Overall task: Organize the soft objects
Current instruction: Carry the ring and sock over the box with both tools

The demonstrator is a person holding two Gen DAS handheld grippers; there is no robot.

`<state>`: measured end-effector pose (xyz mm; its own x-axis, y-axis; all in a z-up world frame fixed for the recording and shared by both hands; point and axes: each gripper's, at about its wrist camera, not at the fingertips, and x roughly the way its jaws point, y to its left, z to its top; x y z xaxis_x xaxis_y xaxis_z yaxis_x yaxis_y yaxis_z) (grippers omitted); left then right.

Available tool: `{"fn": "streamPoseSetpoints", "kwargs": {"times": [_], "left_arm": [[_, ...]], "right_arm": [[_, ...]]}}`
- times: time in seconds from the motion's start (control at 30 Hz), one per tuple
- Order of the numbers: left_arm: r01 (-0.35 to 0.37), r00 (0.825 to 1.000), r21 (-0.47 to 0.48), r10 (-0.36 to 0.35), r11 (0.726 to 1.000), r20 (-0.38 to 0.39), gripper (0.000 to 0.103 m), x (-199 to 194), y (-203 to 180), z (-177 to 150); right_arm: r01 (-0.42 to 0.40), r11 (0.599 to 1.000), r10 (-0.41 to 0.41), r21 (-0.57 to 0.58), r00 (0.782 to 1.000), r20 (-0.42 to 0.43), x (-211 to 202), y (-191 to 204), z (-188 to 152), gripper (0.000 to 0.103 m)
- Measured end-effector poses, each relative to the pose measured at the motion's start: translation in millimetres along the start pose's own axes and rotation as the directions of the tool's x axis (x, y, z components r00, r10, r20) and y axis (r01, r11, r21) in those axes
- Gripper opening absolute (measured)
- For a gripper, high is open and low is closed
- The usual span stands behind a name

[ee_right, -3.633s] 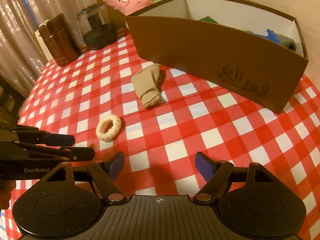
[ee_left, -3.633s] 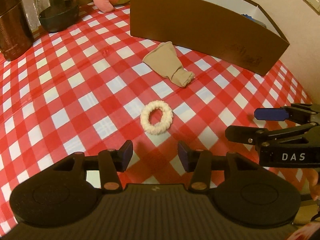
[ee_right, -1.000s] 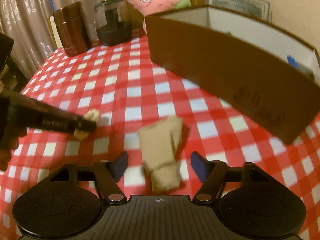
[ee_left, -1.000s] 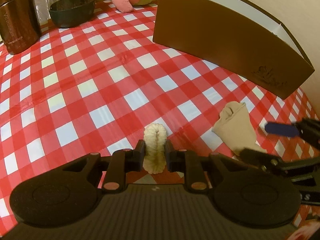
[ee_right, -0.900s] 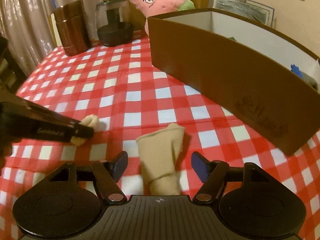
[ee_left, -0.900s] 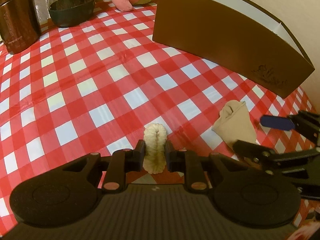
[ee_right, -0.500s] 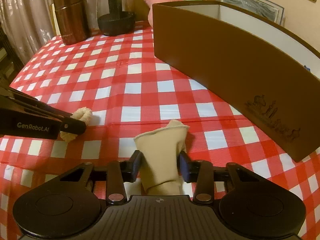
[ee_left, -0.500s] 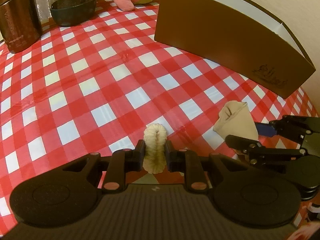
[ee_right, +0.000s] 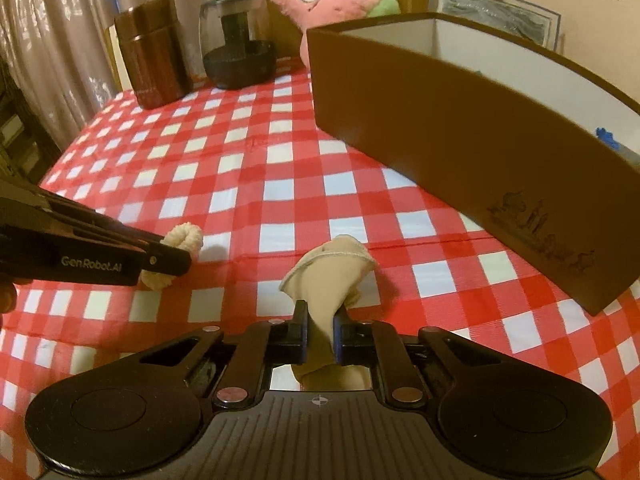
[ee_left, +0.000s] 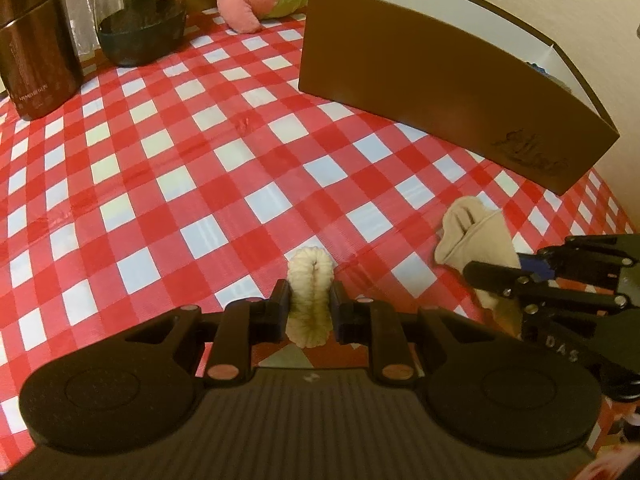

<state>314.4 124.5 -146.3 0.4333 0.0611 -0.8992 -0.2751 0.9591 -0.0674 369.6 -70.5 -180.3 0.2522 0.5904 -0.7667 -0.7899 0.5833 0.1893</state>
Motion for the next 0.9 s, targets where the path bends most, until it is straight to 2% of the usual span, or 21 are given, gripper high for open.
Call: {"fn": "streamPoseSetpoints", "kwargs": {"times": [0.53, 0.9], "left_arm": [[0.039, 0.997, 0.035, -0.041, 0.999, 0.065, 0.019, -44.3, -22.5, 11.7], [0.091, 0.983, 0.105, -0.106, 0.990, 0.151, 0.019, -69.3, -53.5, 43.0]], "right_arm": [[-0.017, 0.999, 0.012, 0.048, 0.995, 0.104, -62.2, -5.7, 11.3, 0.012], [-0.005, 0.995, -0.014, 0.098, 0.983, 0.185, -102.7, -31.3, 29.8, 0.012]]}}
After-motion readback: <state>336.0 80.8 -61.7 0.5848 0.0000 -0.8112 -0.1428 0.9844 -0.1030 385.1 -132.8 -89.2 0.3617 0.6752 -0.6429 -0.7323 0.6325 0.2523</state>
